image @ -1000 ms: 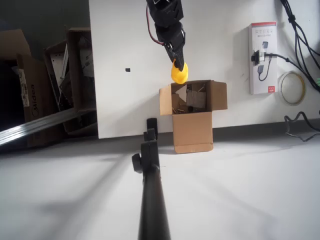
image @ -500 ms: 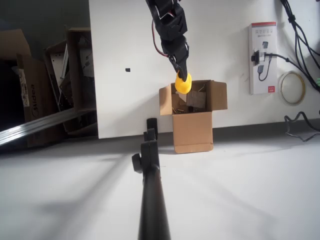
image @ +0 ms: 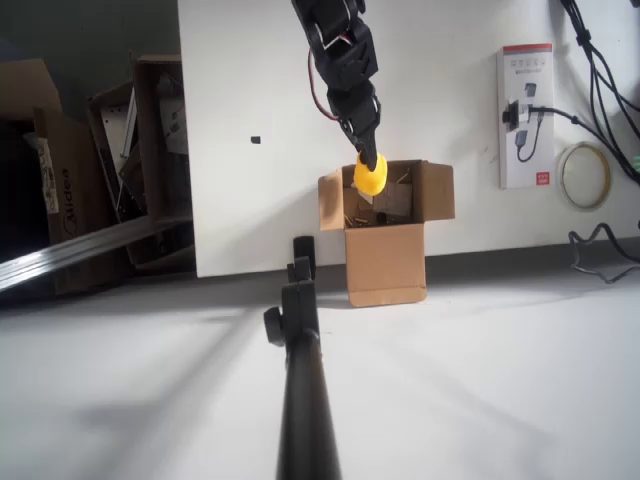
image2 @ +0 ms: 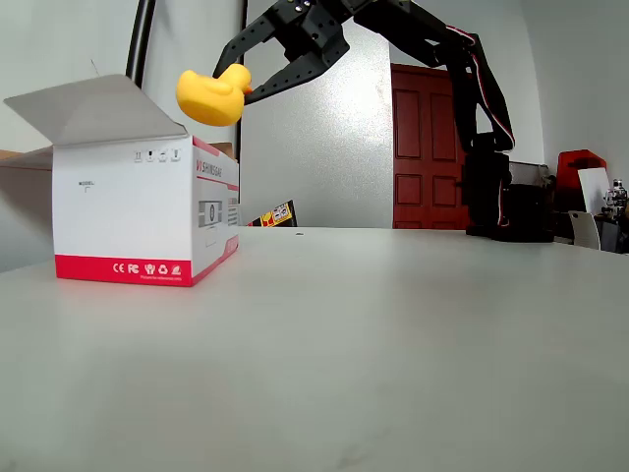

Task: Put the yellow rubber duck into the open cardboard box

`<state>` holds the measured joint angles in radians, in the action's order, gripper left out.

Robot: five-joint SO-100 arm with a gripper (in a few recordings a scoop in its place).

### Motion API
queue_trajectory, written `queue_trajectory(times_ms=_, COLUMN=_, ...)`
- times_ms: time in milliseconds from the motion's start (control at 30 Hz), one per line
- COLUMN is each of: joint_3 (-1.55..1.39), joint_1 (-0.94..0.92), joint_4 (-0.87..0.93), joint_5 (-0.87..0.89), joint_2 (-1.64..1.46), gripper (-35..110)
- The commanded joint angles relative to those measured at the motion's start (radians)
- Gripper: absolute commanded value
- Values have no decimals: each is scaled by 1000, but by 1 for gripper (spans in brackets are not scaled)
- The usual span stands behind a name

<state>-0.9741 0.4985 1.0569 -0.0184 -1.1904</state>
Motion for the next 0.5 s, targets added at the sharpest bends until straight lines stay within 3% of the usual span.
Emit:
queue_trajectory(times_ms=0, joint_3=52, joint_1=-2, joint_4=-12, joint_5=12, joint_2=-6, gripper=8)
queue_trajectory(times_ms=467, joint_3=52, joint_1=-9, joint_4=3, joint_5=21, joint_2=-8, gripper=25)
